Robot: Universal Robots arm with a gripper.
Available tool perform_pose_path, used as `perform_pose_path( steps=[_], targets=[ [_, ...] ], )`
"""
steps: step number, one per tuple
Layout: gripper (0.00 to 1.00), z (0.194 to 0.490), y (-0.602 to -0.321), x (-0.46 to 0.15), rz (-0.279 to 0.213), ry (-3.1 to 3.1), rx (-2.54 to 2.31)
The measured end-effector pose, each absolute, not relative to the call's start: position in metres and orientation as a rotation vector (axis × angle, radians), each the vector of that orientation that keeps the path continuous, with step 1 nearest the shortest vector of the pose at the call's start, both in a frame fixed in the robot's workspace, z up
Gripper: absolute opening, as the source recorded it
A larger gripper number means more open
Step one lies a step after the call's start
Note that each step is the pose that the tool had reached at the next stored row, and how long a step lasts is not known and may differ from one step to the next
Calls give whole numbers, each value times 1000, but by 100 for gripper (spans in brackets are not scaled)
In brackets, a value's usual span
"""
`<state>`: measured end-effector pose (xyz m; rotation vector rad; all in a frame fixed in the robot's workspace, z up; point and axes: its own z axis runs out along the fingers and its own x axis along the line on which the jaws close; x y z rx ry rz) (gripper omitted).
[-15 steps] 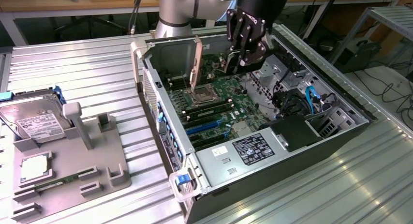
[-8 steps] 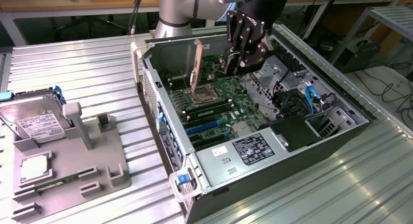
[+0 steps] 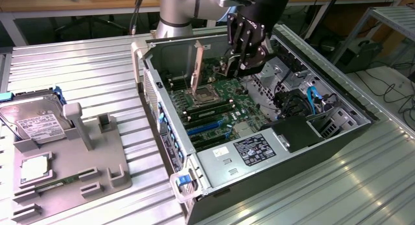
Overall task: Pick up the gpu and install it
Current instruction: 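Insert the gpu into the slot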
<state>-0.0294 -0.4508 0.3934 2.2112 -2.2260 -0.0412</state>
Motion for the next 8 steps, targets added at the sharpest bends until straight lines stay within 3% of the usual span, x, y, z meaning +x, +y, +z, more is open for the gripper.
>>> perform_pose_path(
  steps=[8],
  targets=[
    [28, 388, -451, -29, -41, -2226, 2211]
  ],
)
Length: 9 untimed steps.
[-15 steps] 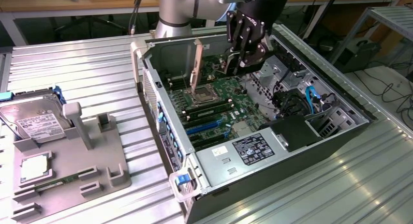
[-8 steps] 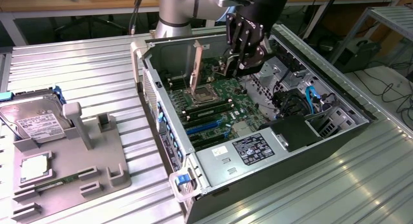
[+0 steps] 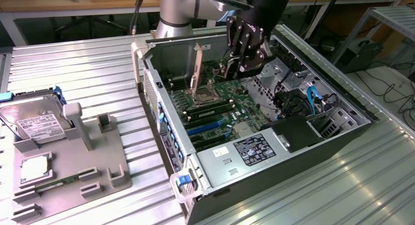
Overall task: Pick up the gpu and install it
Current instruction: 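Insert the gpu into the slot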
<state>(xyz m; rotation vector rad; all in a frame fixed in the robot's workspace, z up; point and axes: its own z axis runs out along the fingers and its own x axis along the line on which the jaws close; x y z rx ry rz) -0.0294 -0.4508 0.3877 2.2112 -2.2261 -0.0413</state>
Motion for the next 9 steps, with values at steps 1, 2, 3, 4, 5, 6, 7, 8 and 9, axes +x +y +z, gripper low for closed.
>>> perform_pose_path(
  steps=[1, 2, 3, 4, 5, 6, 7, 8, 9],
  targets=[
    [28, 387, -451, -29, -41, -2226, 2211],
    [28, 385, -451, -29, -41, -2226, 2211],
    [28, 384, -451, -29, -41, -2226, 2211],
    [28, 383, -451, -29, -41, -2226, 2211],
    [28, 382, -451, -30, -41, -2226, 2211],
    [28, 382, -451, -30, -41, -2226, 2211],
    [28, 381, -451, -30, -41, -2226, 2211],
    [28, 380, -451, -30, -41, -2226, 2211],
    [28, 379, -451, -30, -41, -2226, 2211]
  ],
)
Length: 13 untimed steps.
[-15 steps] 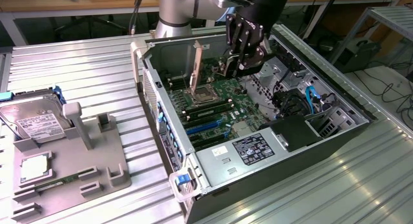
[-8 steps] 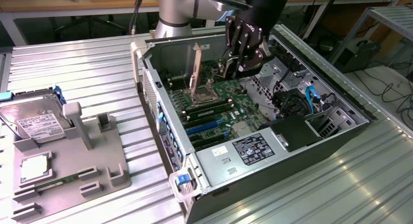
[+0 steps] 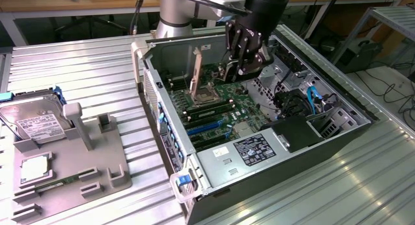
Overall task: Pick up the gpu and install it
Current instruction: 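Insert the gpu into the slot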
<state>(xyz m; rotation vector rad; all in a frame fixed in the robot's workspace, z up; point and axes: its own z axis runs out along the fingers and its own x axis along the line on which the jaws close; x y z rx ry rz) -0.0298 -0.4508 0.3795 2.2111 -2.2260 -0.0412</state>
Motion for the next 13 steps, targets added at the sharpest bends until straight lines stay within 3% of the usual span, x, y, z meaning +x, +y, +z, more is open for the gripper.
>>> perform_pose_path(
  steps=[13],
  targets=[
    [28, 370, -451, -30, -41, -2226, 2211]
  ],
)
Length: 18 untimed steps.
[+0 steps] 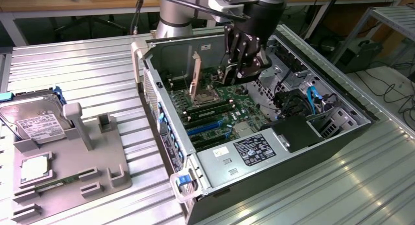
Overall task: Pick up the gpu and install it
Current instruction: 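Insert the gpu into the slot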
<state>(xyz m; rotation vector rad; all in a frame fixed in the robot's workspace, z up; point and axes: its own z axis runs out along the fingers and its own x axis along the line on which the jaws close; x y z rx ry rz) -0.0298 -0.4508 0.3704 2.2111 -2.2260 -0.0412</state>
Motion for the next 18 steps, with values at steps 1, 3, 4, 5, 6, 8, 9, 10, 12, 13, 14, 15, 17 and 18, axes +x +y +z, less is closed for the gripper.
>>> perform_pose_path(
  steps=[1, 3, 4, 5, 6, 8, 9, 10, 12, 13, 14, 15, 17, 18],
  targets=[
    [28, 369, -451, -30, -41, -2226, 2211],
    [28, 368, -451, -30, -41, -2226, 2211],
    [28, 367, -451, -30, -41, -2226, 2211],
    [28, 366, -451, -30, -41, -2226, 2211],
    [28, 366, -451, -30, -41, -2226, 2211],
    [28, 364, -451, -30, -41, -2226, 2211],
    [28, 363, -451, -30, -41, -2226, 2211],
    [28, 362, -451, -30, -41, -2226, 2211],
    [28, 361, -451, -30, -41, -2226, 2211],
    [28, 360, -451, -30, -41, -2226, 2211],
    [28, 359, -451, -30, -41, -2226, 2211],
    [28, 359, -451, -30, -41, -2226, 2211],
    [28, 358, -451, -30, -42, -2226, 2211],
    [28, 358, -451, -30, -42, -2226, 2211]
  ],
)
